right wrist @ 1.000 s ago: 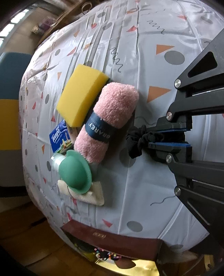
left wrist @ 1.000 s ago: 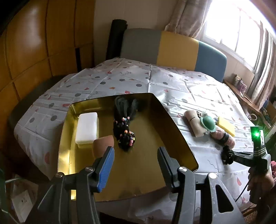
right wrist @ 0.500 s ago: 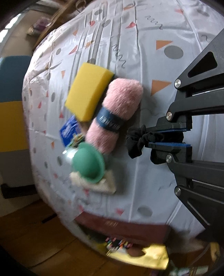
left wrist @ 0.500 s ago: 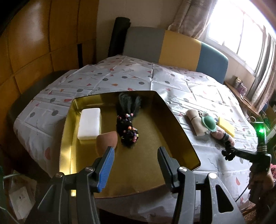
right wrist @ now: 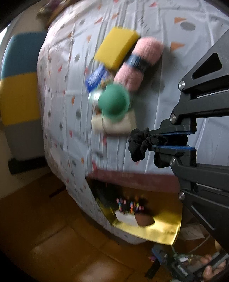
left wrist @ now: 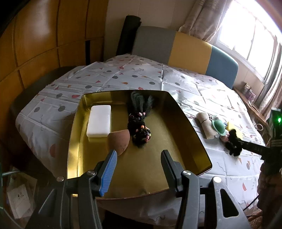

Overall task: Organize soft objects
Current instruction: 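Carry the black scrunchie over the gold tray and open the right tool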

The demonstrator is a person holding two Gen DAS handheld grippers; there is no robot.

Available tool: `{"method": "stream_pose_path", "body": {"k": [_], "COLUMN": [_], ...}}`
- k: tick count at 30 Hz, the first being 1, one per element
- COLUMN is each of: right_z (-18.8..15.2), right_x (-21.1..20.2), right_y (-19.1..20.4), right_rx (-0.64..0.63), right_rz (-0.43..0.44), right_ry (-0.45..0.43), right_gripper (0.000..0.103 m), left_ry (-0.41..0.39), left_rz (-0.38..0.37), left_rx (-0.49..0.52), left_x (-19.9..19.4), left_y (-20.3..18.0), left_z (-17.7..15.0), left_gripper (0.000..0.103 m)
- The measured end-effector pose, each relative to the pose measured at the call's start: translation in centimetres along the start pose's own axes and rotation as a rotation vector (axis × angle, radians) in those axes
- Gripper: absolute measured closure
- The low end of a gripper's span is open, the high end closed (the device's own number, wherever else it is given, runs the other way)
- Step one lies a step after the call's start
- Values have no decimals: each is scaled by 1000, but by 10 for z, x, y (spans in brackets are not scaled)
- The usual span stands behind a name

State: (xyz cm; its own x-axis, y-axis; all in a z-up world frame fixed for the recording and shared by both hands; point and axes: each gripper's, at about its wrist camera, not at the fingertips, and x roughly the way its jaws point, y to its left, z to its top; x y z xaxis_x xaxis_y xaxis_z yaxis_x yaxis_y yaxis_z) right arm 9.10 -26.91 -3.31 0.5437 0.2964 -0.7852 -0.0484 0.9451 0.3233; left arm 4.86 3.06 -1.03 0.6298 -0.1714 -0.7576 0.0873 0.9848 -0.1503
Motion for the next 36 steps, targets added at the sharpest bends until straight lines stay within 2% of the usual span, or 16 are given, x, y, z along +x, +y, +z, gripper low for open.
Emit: {"method": "stream_pose_path", "body": {"k": [5, 9, 12, 16, 19, 24, 28, 31, 33, 36], "right_z": [18, 35, 48, 63, 71, 69, 65, 63, 61, 58], "right_x": [16, 45, 80, 121, 146, 144, 128, 114, 103, 87], "right_y": [66, 112, 135, 145, 149, 147, 148, 150, 149, 150], "right_rx": [-111, -203, -243, -258, -270, -280, -296, -303, -291, -289], "right_rz": [105, 128, 96, 12, -32, -51, -44, -37, -12, 10], "right_ry": [18, 57, 107, 157, 179, 166, 116, 76, 52, 14], "right_gripper": [94, 94, 93, 92, 84, 69, 64, 53, 40, 35], "left_ry": [11, 8, 7, 12, 14, 13, 12, 7, 5, 2], "left_rz": [6, 16, 23, 31, 38, 44, 42, 43, 44, 41], "left_rx": [-20, -42, -59, -71, -74, -78, -76, -68, -60, -47], "left_x": [2, 3, 3, 5, 6, 7, 6, 4, 3, 0], "left_y": [10, 22, 31, 38, 42, 44, 44, 42, 38, 34], "left_z": [0, 1, 1, 1, 2, 2, 2, 2, 1, 0], "left_gripper": [51, 51, 51, 51, 51, 51, 50, 50, 50, 50]}}
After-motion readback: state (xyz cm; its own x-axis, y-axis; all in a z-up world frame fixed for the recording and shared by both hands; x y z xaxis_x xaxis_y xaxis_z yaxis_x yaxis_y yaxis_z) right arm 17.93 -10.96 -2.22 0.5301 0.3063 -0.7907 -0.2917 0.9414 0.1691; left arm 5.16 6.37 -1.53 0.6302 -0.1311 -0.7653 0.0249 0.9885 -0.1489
